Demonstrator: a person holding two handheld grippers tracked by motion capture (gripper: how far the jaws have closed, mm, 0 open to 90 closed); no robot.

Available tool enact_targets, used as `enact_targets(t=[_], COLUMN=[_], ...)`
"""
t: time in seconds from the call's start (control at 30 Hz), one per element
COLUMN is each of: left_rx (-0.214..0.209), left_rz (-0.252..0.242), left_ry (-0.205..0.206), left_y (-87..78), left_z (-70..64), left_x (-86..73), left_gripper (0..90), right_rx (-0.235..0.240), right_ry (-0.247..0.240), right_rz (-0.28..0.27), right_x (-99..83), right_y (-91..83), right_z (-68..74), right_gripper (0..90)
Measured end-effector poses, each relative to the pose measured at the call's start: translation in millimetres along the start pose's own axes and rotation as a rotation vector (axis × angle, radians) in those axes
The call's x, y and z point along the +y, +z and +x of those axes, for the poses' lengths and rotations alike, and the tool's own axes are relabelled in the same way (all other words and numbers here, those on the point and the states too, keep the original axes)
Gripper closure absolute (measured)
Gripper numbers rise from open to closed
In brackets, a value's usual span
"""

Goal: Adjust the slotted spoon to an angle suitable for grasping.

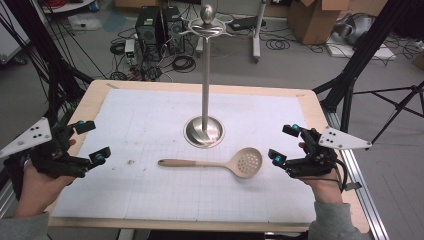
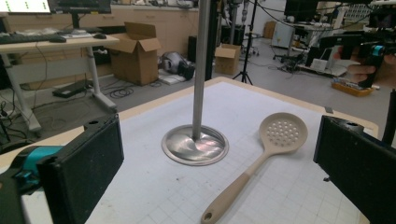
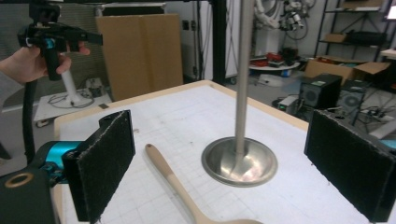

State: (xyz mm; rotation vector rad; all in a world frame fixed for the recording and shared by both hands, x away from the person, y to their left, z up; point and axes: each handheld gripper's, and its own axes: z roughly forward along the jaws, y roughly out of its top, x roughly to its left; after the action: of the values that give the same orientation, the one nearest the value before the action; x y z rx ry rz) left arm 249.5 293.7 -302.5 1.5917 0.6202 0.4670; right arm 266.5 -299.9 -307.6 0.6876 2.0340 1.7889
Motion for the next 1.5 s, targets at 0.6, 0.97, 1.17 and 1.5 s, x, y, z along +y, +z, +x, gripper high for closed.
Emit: enact_targets(t=[0.6, 0.97, 1.17, 1.5], left_rx=[0.028, 0.039, 0.036, 0.064], left_rz=[0.037, 0.039, 0.049, 0.067], left_ry=[-0.028, -0.041, -0.036, -0.025], left_y=[-18.6, -23.6, -22.3, -32.6], left_z=[1.4, 4.4, 2.3, -0.7], left_x=[-8.1, -10.0, -11.3, -13.3], left_gripper=[2.0, 2.0, 2.0, 2.0], right_rx=[0.118, 0.149, 0.161, 0.209], right_ry=[-0.003, -0.021, -0.035, 0.005], right_rz=[0.119, 0.219, 0.245, 0.264], right_x=[-11.8, -25.6, -30.9, -42.3], right_y=[67.7, 102.1, 115.2, 133.3], right_z=[8.0, 16.4, 23.1, 18.8], right_gripper=[0.7, 0.9, 5.4, 23.8])
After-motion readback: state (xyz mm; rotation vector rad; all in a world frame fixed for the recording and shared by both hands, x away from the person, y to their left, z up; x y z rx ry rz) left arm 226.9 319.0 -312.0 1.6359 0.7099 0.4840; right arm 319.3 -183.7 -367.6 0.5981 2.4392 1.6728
